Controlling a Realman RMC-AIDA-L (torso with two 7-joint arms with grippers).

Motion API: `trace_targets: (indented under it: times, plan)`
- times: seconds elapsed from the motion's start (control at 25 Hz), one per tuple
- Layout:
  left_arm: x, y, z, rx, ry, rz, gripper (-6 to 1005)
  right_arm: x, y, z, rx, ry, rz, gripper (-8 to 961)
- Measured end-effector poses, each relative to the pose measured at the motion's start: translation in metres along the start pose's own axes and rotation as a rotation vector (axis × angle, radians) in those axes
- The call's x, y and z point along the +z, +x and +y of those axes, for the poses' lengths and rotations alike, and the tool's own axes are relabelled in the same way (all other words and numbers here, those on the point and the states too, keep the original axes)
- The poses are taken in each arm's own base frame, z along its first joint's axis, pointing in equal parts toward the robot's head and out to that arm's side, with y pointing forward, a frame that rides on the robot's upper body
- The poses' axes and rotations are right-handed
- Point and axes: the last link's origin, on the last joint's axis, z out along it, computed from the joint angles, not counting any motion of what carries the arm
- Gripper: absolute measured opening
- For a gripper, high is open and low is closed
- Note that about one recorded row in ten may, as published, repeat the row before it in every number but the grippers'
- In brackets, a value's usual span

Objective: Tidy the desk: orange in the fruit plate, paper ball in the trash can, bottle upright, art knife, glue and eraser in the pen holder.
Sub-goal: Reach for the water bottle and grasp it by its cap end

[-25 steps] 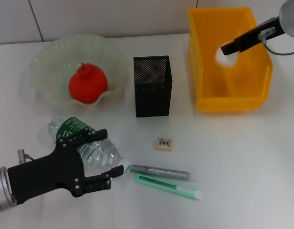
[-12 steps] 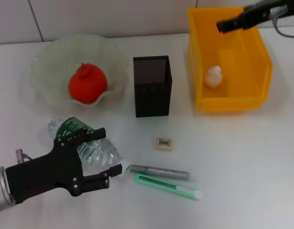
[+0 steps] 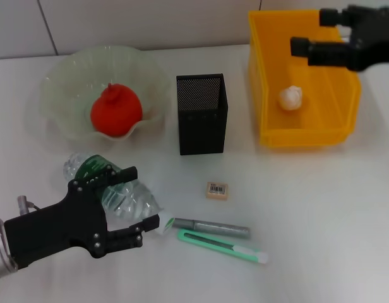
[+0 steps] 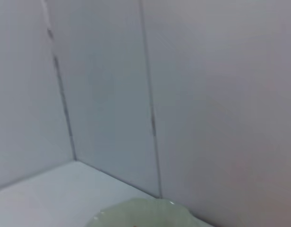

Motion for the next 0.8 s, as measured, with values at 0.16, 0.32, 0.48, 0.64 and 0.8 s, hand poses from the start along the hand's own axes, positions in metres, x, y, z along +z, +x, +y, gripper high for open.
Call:
trace_targets:
  times: [0.16,0.32,0.48,0.64,0.8]
  plan:
    - [0.001,0.002,0.000,0.006,-0.009,0.004,864,-0.014,0.035,0.005,0.000,-0.063,-0.069,840]
    - [0.003,0.013,-0.006,0.069,-0.045,-0.003,863,-0.023,0.088,0.017,-0.017,-0.163,-0.093,840]
    - [0.004,0.026,-0.014,0.133,-0.097,-0.056,863,-0.027,0.118,0.025,-0.028,-0.213,-0.106,840]
    - [0.016,0.053,-0.029,0.227,-0.203,-0.194,863,-0.029,0.149,0.035,-0.007,-0.253,-0.152,839]
    - [0.045,0.075,-0.041,0.338,-0.325,-0.414,863,-0.029,0.167,0.041,0.038,-0.252,-0.166,839]
